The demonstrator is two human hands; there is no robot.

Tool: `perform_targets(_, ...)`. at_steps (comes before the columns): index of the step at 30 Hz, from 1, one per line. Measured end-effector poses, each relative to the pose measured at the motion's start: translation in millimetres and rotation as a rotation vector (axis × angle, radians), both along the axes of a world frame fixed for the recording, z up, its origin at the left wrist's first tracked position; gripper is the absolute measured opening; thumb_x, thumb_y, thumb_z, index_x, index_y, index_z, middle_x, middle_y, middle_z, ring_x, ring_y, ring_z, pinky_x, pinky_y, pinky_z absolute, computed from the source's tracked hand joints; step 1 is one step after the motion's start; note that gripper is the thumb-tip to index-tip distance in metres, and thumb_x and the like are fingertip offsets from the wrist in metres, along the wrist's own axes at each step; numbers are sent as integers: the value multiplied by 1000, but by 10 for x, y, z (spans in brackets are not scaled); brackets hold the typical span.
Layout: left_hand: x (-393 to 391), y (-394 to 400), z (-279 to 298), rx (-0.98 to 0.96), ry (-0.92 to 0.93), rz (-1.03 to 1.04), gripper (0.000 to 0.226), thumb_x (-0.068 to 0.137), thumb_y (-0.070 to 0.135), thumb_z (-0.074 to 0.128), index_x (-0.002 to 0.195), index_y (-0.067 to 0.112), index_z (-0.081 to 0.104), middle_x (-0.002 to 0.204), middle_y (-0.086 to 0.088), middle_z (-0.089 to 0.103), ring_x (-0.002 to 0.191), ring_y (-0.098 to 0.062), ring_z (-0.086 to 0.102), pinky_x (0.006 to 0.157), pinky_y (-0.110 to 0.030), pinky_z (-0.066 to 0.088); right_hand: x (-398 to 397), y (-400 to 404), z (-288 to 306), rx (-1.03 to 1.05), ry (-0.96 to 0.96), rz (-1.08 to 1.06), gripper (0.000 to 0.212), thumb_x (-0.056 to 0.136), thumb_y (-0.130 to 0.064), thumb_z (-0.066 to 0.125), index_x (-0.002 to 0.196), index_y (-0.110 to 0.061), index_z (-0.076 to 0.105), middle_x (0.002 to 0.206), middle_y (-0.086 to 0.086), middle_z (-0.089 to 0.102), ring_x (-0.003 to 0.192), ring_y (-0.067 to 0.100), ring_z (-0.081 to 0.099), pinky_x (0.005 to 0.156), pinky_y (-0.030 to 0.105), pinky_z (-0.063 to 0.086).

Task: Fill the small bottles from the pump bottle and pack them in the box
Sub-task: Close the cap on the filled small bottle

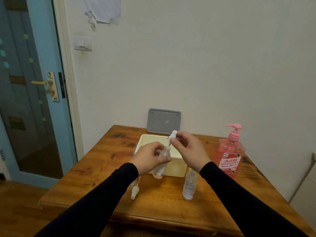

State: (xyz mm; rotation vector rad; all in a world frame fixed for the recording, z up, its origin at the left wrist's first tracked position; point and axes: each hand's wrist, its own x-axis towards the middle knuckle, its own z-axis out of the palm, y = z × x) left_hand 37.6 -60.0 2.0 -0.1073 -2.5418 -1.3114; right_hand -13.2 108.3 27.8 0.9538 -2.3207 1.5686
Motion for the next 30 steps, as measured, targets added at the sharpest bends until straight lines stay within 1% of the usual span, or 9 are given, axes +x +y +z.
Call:
perform_targets(4, -3, 10, 37, 29, 25, -11, 32, 74, 50, 73, 97, 39, 55, 91, 17, 64, 82, 7, 59, 66, -13, 47, 1, -1, -40, 37, -35, 51, 28, 91, -33, 62, 116, -22, 65, 105, -12, 69, 98, -2, 62, 83, 20, 50)
perform_targets(9, -14, 7, 61, 49, 31, -24, 36, 74, 46, 75, 103, 32, 59, 91, 14, 66, 81, 8, 60, 67, -14, 50, 3, -8, -53, 53, -67, 74, 30, 90, -32, 64, 117, -20, 66, 105, -11, 70, 98, -2, 63, 81, 19, 50)
perform_targets(13, -36, -9, 47, 23, 23, -2, 39, 73, 46, 77, 104, 30, 59, 91, 14, 66, 83, 1, 61, 68, -16, 51, -27, -8, -49, 67, -77, 10, 26, 81, -39, 72, 101, -22, 68, 92, -9, 71, 86, 2, 65, 75, 22, 52)
perform_targets(17, -45, 12, 55, 10, 32, -4, 34, 73, 46, 76, 99, 33, 59, 90, 15, 66, 81, 5, 60, 67, -16, 49, -52, -33, 11, 66, -104, -25, 30, 74, -44, 77, 89, -21, 65, 81, -2, 67, 74, 11, 63, 66, 24, 52)
perform_targets(21, -52, 61, 104, 71, 40, -60, 36, 75, 38, 77, 105, 31, 58, 96, 15, 67, 85, 9, 60, 68, -12, 50, -31, -65, 42, 15, -120, 70, 15, 80, -40, 73, 84, -26, 71, 68, -5, 59, 61, 2, 53, 56, 15, 45)
perform_targets(23, -56, 74, 108, 109, 33, -70, 43, 76, 35, 77, 112, 27, 57, 99, 13, 68, 88, 5, 63, 73, -16, 52, -12, -72, 38, -9, -124, 72, 21, 82, -43, 71, 78, -23, 71, 62, -9, 58, 58, 0, 51, 53, 14, 42)
perform_targets(26, -55, 60, 91, 124, 13, -61, 45, 77, 38, 76, 115, 28, 53, 92, 14, 69, 82, 6, 63, 65, -11, 49, -12, -47, 26, 41, -114, 74, 37, 89, -44, 60, 80, -9, 68, 73, 9, 62, 68, 18, 56, 65, 32, 49)
perform_targets(28, -54, 45, 83, 117, -5, -46, 44, 77, 41, 75, 113, 30, 52, 88, 16, 69, 79, 9, 62, 60, -7, 46, -24, -11, 33, 98, -112, 91, 33, 93, -35, 55, 84, -6, 68, 83, 17, 64, 79, 28, 59, 75, 44, 49)
perform_targets(30, -60, 35, 75, 95, -18, -23, 43, 76, 45, 74, 111, 32, 51, 88, 16, 67, 78, 7, 62, 59, -8, 45, -27, 26, 48, 158, -78, 97, 27, 92, -34, 57, 85, -12, 70, 82, 11, 65, 75, 19, 58, 70, 37, 48)
